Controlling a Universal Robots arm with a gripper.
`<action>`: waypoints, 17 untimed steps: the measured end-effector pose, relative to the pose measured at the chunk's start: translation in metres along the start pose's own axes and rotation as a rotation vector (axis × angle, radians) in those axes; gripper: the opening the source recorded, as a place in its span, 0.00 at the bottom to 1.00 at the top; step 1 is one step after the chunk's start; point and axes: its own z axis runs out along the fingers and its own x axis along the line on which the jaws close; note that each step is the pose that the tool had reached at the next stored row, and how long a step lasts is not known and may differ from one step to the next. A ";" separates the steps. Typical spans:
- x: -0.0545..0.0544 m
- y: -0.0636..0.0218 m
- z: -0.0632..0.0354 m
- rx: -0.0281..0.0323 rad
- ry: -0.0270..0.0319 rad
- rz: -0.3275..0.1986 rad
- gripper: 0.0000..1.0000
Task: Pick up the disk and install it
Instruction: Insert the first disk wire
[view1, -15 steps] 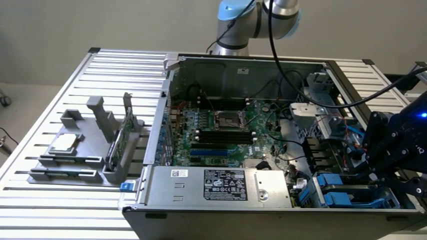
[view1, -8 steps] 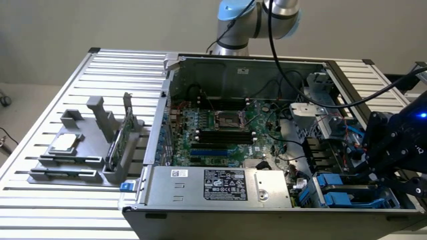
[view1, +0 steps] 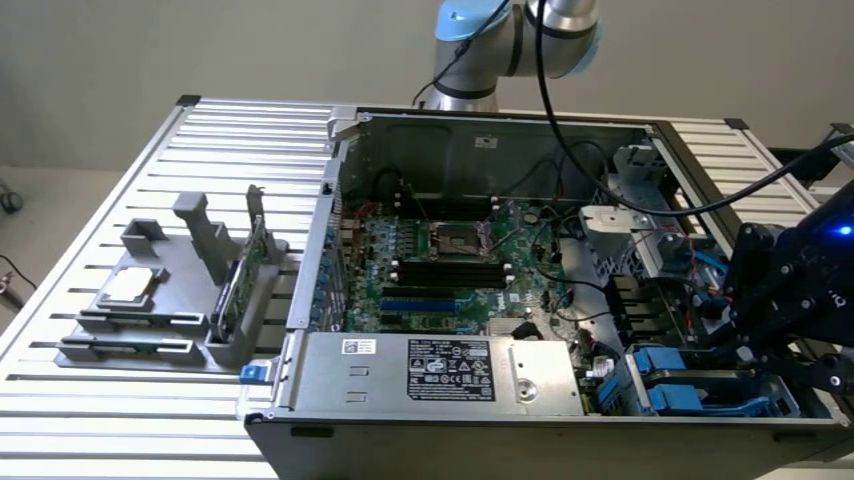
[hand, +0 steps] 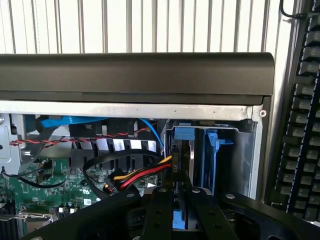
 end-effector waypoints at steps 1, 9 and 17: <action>0.000 0.0000 0.0001 0.0000 0.0000 0.000 0.17; 0.000 -0.0001 0.0011 0.0000 -0.0003 0.000 0.17; 0.000 0.0005 0.0021 0.0001 -0.0001 0.000 0.17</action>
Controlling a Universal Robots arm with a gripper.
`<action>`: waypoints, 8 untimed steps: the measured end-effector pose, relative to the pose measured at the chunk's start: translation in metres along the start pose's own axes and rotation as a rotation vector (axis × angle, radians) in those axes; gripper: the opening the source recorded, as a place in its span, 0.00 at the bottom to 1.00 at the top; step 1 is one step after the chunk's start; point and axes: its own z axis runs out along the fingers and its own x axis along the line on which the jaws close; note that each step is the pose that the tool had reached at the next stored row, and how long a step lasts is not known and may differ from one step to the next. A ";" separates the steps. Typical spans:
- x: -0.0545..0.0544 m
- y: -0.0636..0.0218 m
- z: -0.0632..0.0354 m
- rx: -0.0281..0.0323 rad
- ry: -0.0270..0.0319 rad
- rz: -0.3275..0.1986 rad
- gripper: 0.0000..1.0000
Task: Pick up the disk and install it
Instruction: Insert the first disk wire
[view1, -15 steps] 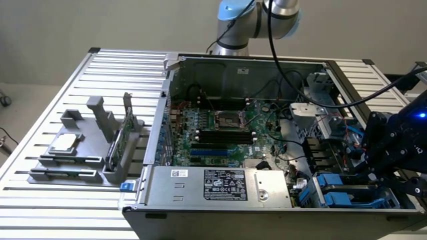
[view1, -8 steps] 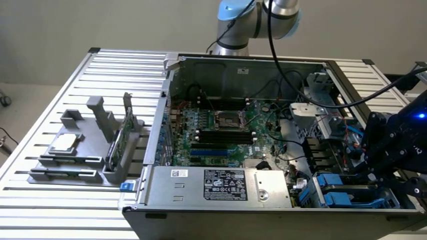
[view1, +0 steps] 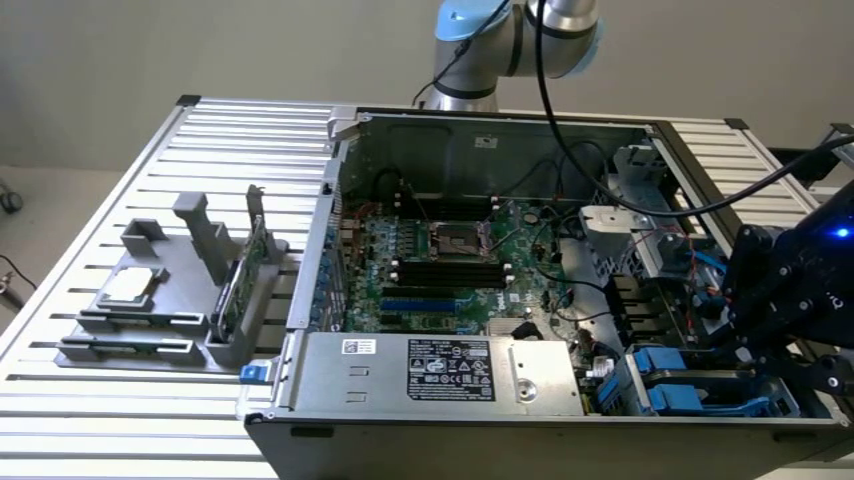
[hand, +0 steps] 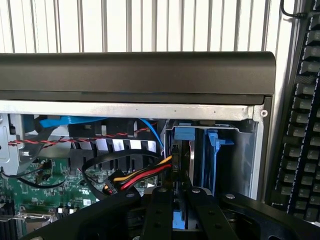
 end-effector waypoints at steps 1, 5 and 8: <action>0.000 0.0004 0.0001 0.0001 0.0001 0.000 0.17; 0.000 0.0016 0.0001 -0.0001 0.0001 0.000 0.17; 0.000 0.0017 0.0004 -0.0001 -0.0004 0.000 0.17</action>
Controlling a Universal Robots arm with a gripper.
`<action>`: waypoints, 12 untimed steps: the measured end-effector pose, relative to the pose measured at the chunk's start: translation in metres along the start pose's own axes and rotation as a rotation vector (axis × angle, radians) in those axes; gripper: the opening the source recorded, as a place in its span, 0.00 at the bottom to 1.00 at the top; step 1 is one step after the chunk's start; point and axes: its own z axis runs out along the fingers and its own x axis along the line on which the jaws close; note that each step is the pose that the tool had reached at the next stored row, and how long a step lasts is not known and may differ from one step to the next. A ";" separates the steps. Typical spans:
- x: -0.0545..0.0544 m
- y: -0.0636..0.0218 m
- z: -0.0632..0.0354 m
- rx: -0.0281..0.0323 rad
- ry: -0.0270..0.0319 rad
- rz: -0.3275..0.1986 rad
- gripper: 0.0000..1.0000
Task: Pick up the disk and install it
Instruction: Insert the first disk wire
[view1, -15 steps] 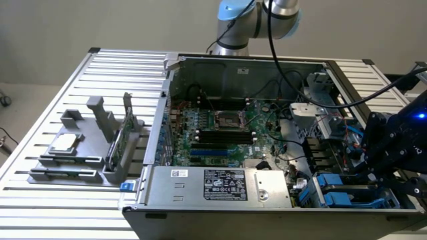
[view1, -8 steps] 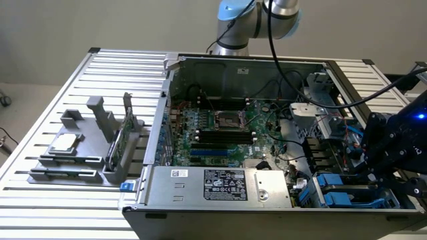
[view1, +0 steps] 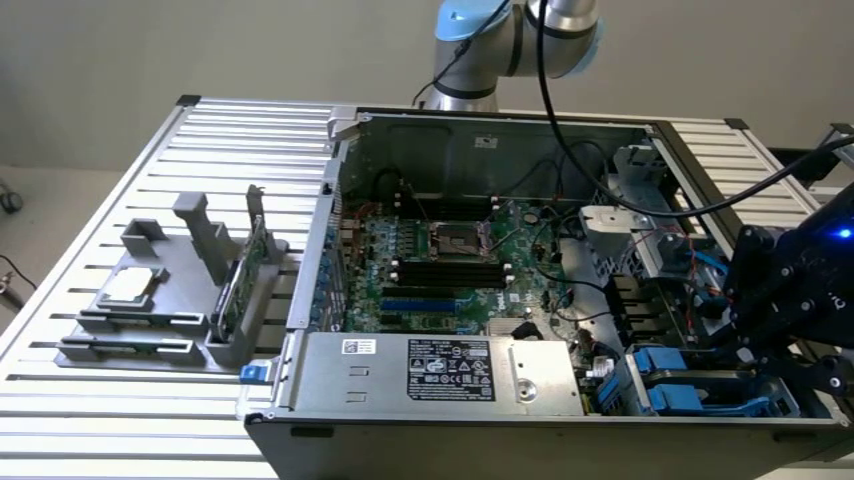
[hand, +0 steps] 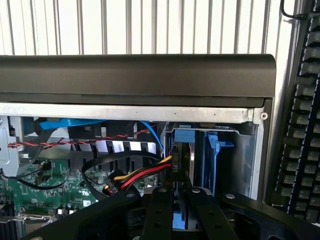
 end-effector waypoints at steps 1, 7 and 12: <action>0.000 0.0000 0.0004 0.0000 0.0003 0.000 0.17; 0.000 0.0001 0.0019 0.0000 -0.0001 0.000 0.17; 0.000 0.0002 0.0022 -0.0002 0.0004 0.000 0.18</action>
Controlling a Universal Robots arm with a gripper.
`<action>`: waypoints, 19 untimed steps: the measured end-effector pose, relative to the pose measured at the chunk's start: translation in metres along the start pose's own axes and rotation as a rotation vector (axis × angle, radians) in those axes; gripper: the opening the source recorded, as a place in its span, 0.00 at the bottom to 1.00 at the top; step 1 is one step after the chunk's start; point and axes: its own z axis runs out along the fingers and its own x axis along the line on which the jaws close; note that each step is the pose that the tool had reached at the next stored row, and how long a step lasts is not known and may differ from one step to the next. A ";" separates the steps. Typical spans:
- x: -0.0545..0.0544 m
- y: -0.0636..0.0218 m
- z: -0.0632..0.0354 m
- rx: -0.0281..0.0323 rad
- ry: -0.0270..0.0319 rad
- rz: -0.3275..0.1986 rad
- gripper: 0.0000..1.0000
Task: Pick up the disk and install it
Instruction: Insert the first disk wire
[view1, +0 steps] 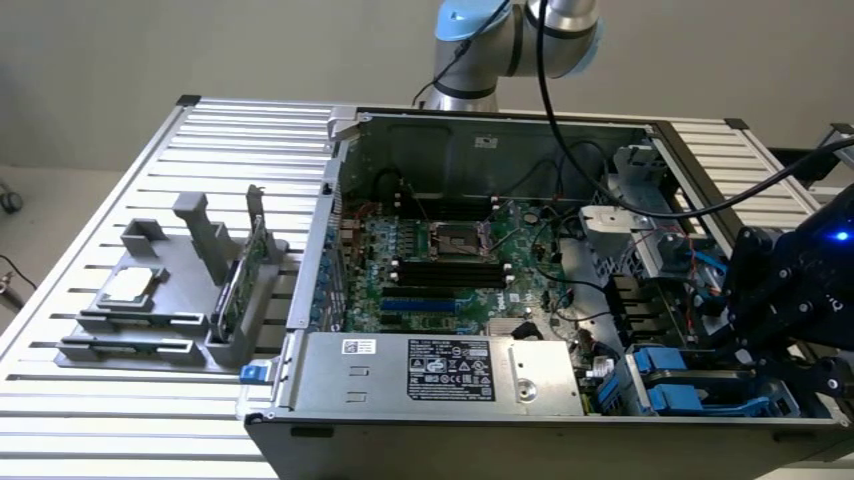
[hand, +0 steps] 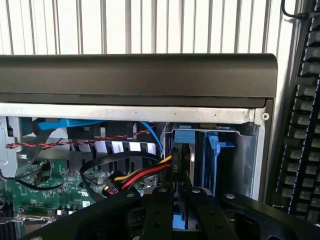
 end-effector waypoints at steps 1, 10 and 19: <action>0.000 0.0000 0.0000 0.0002 0.0005 0.000 0.18; 0.002 -0.0100 -0.0157 0.0003 -0.0001 0.000 0.25; 0.006 -0.0326 -0.0232 0.0002 -0.0001 0.000 0.25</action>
